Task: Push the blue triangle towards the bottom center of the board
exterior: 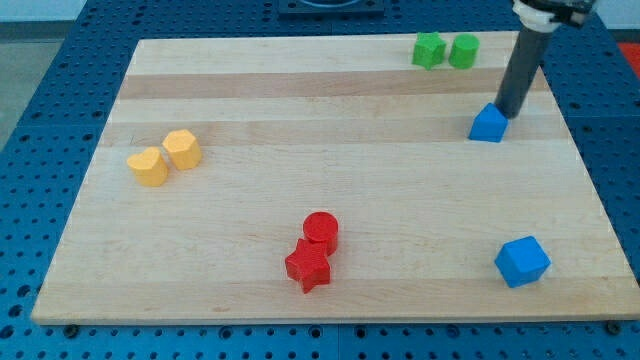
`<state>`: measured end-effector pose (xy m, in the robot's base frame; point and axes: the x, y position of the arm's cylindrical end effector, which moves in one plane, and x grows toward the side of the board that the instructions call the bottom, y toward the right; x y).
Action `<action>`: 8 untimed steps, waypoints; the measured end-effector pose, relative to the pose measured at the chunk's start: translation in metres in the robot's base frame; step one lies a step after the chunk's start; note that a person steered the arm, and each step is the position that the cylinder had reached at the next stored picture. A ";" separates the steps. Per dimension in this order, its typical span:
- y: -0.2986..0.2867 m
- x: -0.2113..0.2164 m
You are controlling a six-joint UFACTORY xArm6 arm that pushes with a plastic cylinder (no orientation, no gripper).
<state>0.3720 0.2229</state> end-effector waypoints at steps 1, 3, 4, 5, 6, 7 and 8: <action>0.000 0.038; -0.008 0.103; 0.008 0.064; 0.009 -0.011; 0.007 -0.077; -0.004 -0.080; -0.004 -0.080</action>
<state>0.2920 0.2185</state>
